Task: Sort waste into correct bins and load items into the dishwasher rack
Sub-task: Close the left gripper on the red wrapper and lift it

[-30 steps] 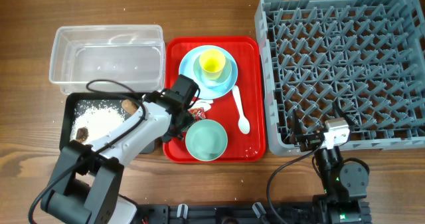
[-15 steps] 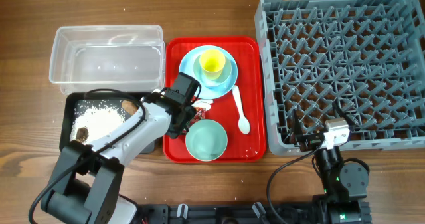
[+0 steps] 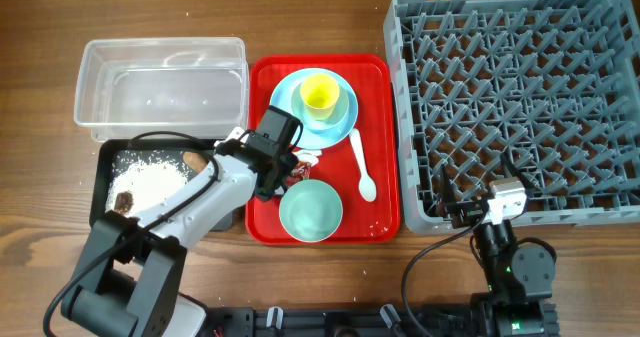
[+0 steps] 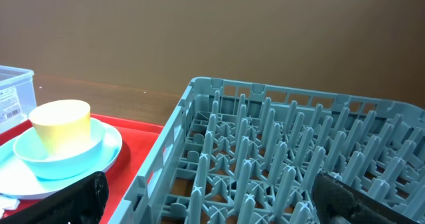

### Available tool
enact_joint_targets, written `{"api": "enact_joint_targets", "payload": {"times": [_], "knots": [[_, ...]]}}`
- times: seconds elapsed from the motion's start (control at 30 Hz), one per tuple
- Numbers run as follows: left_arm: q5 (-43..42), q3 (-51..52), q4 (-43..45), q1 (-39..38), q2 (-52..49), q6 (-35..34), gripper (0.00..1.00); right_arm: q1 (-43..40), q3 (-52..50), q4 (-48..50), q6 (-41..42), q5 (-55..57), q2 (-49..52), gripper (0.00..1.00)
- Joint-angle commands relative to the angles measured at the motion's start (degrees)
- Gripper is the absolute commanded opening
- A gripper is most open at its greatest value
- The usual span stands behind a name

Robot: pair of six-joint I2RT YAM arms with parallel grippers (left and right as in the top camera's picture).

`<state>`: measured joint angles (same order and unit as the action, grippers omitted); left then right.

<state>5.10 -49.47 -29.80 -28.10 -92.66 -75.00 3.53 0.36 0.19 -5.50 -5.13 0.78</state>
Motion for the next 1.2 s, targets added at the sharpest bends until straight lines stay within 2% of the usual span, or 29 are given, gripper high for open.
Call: {"api": "enact_joint_targets", "payload": {"times": [0.0,0.07,0.2,0.37,0.43,0.57,0.6,0.63,0.93,1.07,1.17], "knots": [[1.4,3.7,3.0,0.3,0.7,-1.0,0.54,-0.2,-0.1,0.2,-0.5,-0.7,-0.6,1.0],[1.4,4.6,4.1,0.3,0.7,-0.9,0.5,-0.2,-0.1,0.2,-0.5,-0.7,-0.6,1.0],[1.4,4.6,4.5,0.3,0.8,-0.9,0.33,-0.2,-0.1,0.2,-0.5,-0.7,-0.6,1.0],[1.4,4.6,4.3,0.3,2.0,-0.5,0.17,-0.2,-0.1,0.2,-0.5,-0.7,-0.6,1.0],[1.4,4.6,3.9,0.3,3.4,-0.4,0.14,-0.2,-0.1,0.2,-0.5,-0.7,-0.6,1.0],[1.4,4.6,2.2,0.3,7.9,-0.2,0.15,-0.2,-0.1,0.2,-0.5,-0.7,-0.6,1.0],[1.4,4.6,1.9,0.3,8.7,-0.2,0.12,-0.2,-0.1,0.2,-0.5,-0.7,-0.6,1.0],[1.4,4.6,1.7,0.3,9.5,-0.2,0.04,-0.2,-0.1,0.2,-0.5,-0.7,-0.6,1.0],[-0.8,4.4,2.5,0.4,10.9,-0.2,0.04,-0.2,-0.1,0.2,-0.5,-0.7,-0.6,1.0],[-0.8,4.3,2.7,0.4,16.6,0.2,0.04,-0.2,-0.1,0.2,-0.5,-0.7,-0.6,1.0],[-0.8,4.3,4.1,0.5,22.5,4.6,0.04,-0.2,-0.1,0.2,-0.5,-0.7,-0.6,1.0]]}}
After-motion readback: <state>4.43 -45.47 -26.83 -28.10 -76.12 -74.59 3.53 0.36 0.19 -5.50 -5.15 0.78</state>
